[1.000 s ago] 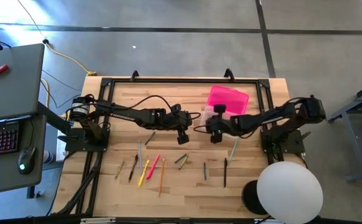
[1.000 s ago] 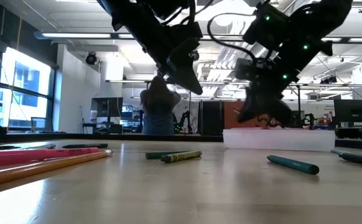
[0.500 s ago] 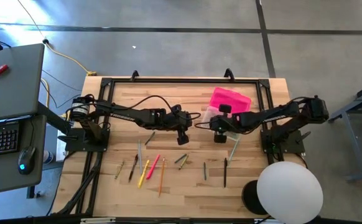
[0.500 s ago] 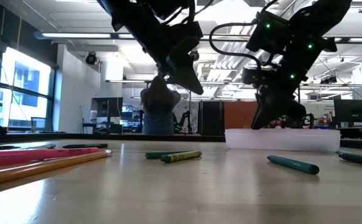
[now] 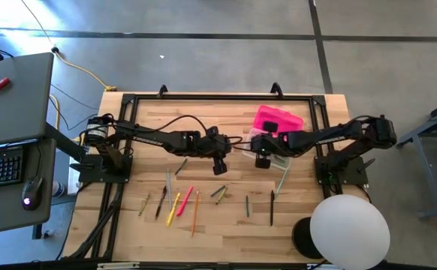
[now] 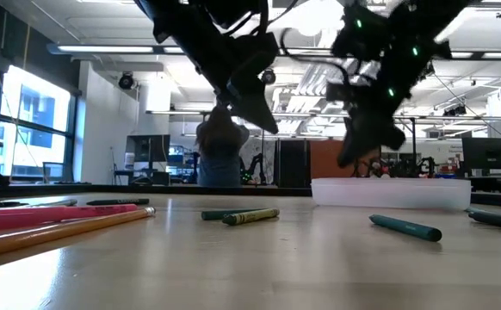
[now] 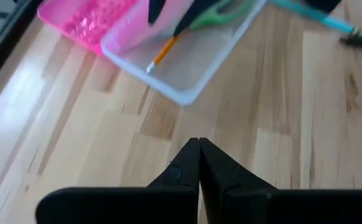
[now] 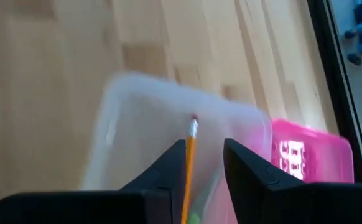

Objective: Pick & place school supplies into a supply box
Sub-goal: Put the top dark green crayon into the pink supply box

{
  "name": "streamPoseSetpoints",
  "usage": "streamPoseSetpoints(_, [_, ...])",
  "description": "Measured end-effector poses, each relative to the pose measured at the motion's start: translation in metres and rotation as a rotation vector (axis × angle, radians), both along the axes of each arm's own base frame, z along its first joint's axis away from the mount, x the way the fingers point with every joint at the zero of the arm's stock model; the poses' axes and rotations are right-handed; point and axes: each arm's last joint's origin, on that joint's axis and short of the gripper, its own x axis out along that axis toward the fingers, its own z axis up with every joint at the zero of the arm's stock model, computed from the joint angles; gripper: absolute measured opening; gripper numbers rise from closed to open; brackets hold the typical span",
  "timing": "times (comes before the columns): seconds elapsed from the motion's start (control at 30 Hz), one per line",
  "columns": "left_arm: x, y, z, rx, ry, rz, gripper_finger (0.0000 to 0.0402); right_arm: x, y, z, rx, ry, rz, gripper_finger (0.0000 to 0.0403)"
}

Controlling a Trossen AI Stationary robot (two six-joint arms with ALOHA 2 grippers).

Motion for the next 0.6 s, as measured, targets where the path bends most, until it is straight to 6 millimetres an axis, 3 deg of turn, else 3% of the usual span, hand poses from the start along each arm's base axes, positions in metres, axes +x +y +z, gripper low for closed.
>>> streamPoseSetpoints(0.23, [-0.027,-0.001,0.023,-0.050,0.077,0.012,0.0035,0.018,0.024,0.043,0.110,-0.072,0.022,0.0080])
streamPoseSetpoints(0.37, [-0.057,-0.006,0.051,-0.066,0.123,0.011,0.0035,0.023,0.037,0.055,0.103,-0.105,0.070,0.0079])
streamPoseSetpoints(0.6, [-0.132,-0.034,0.096,-0.022,0.136,0.233,0.0035,0.028,0.045,0.060,0.110,-0.160,0.102,0.0082])
